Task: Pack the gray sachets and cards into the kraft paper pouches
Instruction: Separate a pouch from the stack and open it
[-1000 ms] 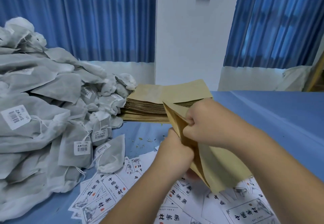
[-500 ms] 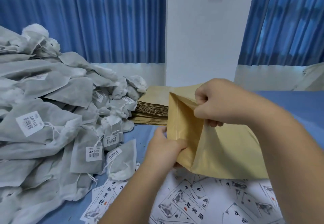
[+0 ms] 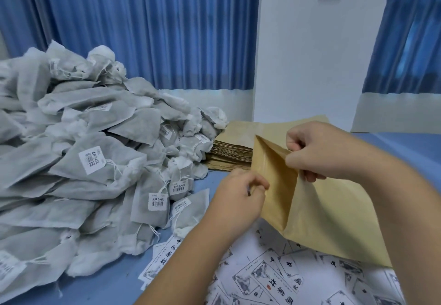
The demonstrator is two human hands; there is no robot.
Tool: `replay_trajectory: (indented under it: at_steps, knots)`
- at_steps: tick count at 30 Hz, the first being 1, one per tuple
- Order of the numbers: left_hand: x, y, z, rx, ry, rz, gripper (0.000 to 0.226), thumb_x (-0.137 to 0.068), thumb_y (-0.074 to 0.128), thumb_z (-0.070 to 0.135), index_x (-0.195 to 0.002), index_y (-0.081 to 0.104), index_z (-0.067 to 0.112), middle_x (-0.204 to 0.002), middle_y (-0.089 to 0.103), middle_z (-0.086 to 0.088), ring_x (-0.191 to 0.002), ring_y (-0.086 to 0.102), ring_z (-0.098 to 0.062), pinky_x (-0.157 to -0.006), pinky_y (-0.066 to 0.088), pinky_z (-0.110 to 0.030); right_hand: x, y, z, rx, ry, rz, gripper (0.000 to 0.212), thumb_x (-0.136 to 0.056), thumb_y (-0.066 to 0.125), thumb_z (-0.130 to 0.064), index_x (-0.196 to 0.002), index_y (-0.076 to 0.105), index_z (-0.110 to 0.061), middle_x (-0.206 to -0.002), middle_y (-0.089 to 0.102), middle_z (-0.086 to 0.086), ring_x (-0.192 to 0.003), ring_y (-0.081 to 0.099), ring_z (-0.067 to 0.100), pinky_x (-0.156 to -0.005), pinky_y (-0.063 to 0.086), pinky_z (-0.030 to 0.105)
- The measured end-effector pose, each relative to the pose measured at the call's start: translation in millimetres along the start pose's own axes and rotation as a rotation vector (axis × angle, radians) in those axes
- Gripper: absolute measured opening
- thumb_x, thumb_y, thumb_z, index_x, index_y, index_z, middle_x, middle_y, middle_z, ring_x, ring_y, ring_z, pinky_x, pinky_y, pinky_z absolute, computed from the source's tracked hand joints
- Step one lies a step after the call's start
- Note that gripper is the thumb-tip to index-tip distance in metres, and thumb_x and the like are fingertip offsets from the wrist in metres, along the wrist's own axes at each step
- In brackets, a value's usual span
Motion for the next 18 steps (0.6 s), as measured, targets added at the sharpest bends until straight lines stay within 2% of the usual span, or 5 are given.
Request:
replay_trajectory:
  at_steps: [3, 7, 11, 14, 18]
  knots:
    - [0.1, -9.1, 11.0, 0.024, 0.041, -0.010, 0.019, -0.092, 0.057, 0.020, -0.085, 0.066, 0.035, -0.098, 0.055, 0.016, -0.077, 0.055, 0.004, -0.070, 0.041, -0.006, -1.3, 0.3, 0.2, -0.006, -0.020, 0.004, 0.023, -0.071, 0.052, -0.003, -0.059, 0.037, -0.016, -0.038, 0.047, -0.004, -0.039, 0.054, 0.013, -0.039, 0.034, 0.023]
    - [-7.2, -66.2, 14.6, -0.297, 0.073, 0.308, 0.018, -0.087, 0.060, 0.012, -0.099, 0.068, 0.024, -0.098, 0.055, 0.012, -0.085, 0.055, -0.002, -0.079, 0.045, -0.019, -2.9, -0.4, 3.2, 0.000, -0.029, 0.023, 0.023, -0.071, 0.053, -0.004, -0.059, 0.037, -0.016, -0.037, 0.044, -0.006, -0.039, 0.054, 0.013, -0.042, 0.034, 0.024]
    - [-20.8, -89.8, -21.8, -1.161, -0.205, -0.029, 0.044, -0.085, 0.056, 0.019, -0.128, 0.047, 0.025, -0.125, 0.046, -0.005, -0.115, 0.048, -0.026, -0.084, 0.041, -0.036, -4.0, 1.1, 3.9, -0.011, -0.033, 0.028, 0.026, -0.070, 0.053, -0.004, -0.056, 0.035, -0.017, -0.036, 0.044, -0.006, -0.038, 0.055, 0.014, -0.042, 0.034, 0.023]
    - [-22.7, -95.0, -37.8, -1.316, -0.273, -0.185, 0.039, -0.089, 0.050, 0.017, -0.128, 0.048, 0.020, -0.126, 0.048, -0.007, -0.118, 0.048, -0.027, -0.087, 0.040, -0.038, -5.3, 5.3, 3.4, -0.002, -0.035, 0.015, 0.025, -0.071, 0.052, -0.004, -0.057, 0.036, -0.017, -0.035, 0.043, -0.007, -0.037, 0.055, 0.013, -0.042, 0.034, 0.022]
    - [-23.1, -98.7, -25.9, -1.241, -0.101, -0.038, 0.022, -0.090, 0.051, 0.027, -0.110, 0.053, 0.018, -0.111, 0.053, -0.004, -0.105, 0.053, -0.025, -0.079, 0.039, -0.035, -5.0, 6.8, 2.8, 0.020, -0.028, -0.003, 0.022, -0.071, 0.051, -0.005, -0.058, 0.037, -0.016, -0.034, 0.044, -0.008, -0.035, 0.053, 0.011, -0.040, 0.032, 0.019]
Point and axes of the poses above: each hand's wrist, its own x-axis away from the middle knuckle, its own y-axis out of the palm, z = x × y, the point moved 6 cm from there along -x, towards the middle knuckle
